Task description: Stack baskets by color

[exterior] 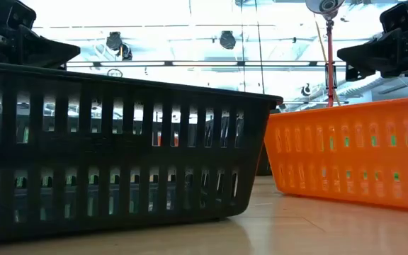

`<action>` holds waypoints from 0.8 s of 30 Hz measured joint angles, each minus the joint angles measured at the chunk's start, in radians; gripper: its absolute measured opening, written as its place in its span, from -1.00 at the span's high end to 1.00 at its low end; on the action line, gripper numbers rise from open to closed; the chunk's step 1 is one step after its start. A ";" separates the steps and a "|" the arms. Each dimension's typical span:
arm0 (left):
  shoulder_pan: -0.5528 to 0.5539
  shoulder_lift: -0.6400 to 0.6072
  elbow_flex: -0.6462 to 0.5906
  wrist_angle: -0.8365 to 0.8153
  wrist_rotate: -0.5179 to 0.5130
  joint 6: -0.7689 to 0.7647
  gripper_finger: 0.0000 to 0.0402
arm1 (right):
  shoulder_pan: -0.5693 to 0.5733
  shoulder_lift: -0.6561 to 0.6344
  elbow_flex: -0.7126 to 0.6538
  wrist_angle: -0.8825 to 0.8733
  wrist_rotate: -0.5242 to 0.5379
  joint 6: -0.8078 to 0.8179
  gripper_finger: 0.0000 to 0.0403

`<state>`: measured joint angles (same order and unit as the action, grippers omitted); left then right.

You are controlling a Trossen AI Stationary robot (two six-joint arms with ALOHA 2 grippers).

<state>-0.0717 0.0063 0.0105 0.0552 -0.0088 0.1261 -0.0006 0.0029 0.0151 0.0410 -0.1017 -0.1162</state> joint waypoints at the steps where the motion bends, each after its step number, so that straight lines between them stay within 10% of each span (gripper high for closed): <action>1: 0.000 0.000 0.000 0.000 0.000 0.000 0.95 | 0.000 0.000 0.000 0.000 0.000 0.000 1.00; 24: 0.000 0.000 0.000 0.000 0.000 0.000 0.95 | 0.000 0.000 0.000 0.000 0.000 0.000 1.00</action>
<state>-0.0719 0.0063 0.0105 0.0555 -0.0090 0.1261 -0.0002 0.0032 0.0151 0.0406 -0.1017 -0.1164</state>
